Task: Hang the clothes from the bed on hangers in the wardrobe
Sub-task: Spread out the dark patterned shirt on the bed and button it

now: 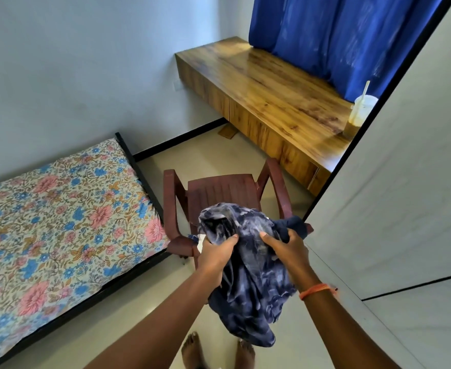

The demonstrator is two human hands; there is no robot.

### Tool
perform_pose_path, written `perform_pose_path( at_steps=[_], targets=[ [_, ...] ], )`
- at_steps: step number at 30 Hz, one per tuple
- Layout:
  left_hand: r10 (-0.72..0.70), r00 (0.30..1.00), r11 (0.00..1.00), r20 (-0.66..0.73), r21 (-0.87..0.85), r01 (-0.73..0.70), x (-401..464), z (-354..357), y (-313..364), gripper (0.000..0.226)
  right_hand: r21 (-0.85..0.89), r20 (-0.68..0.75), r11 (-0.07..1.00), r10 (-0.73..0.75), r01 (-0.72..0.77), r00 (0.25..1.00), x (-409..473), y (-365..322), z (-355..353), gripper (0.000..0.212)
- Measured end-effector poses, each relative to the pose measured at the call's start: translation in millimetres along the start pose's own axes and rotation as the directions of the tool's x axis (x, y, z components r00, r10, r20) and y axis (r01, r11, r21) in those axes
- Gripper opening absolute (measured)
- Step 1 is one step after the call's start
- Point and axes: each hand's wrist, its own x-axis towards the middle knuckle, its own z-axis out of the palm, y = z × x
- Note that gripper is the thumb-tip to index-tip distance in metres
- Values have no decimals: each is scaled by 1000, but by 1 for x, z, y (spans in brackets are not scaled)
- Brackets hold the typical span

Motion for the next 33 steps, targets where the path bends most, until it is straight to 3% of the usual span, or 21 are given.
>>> perform_pose_path(
  at_steps=[5,8,10,14,19,22,26,30,33],
  targets=[
    [52,998,994,-36,99,-48,-11,-8,3,71,-155,-12,986,-68,66,998,-11,-8,6,59],
    [94,988,971,-126,229,-63,-16,-16,6,76,-259,-44,960,-119,104,992,-18,-19,14,53],
    [124,982,963,-141,257,-85,-20,-24,10,81,-218,-65,967,-153,135,986,-24,-30,18,48],
    [253,957,934,-141,294,-204,-29,-47,24,49,-76,-81,981,-182,176,980,-37,-50,25,43],
    [360,921,908,-150,285,-309,-47,-98,44,35,30,-90,966,-252,256,963,-72,-83,58,31],
    [374,914,914,-157,228,-335,-57,-147,52,31,27,-72,948,-316,318,946,-105,-109,91,29],
    [386,896,921,-219,149,-360,-69,-231,53,51,68,-28,902,-426,427,904,-155,-147,150,30],
    [430,843,901,-324,86,-426,-83,-333,58,24,113,10,833,-545,541,838,-208,-190,228,33],
    [449,797,884,-405,73,-462,-89,-409,60,41,175,88,821,-563,543,822,-238,-215,295,34]
  ],
)
